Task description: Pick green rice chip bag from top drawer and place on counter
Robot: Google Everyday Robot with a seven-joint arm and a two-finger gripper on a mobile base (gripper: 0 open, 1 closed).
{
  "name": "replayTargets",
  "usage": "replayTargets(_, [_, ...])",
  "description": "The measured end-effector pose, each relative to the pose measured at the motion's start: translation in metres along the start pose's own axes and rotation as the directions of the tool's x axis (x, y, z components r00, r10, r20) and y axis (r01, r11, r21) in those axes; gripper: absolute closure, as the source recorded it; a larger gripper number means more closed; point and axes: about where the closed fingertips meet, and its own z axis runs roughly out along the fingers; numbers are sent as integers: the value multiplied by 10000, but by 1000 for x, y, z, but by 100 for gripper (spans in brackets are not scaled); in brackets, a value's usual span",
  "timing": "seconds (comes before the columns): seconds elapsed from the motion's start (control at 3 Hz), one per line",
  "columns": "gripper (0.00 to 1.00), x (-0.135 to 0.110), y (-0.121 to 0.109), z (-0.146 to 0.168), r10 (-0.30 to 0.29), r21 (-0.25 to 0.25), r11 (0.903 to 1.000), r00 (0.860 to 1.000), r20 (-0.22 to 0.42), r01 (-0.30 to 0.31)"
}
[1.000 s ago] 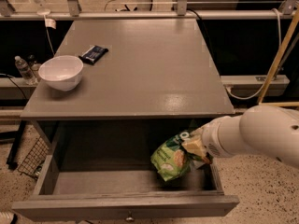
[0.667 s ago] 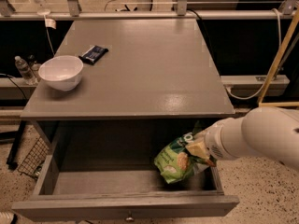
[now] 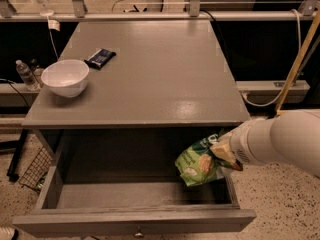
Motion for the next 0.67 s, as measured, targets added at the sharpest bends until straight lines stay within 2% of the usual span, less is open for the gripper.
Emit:
replayTargets(0.33, [100,4,-9,-26,88,556,9984,9999,71,-92])
replayTargets(0.67, [100,6,-22,-63,94,1413,9899,9998,169,-117])
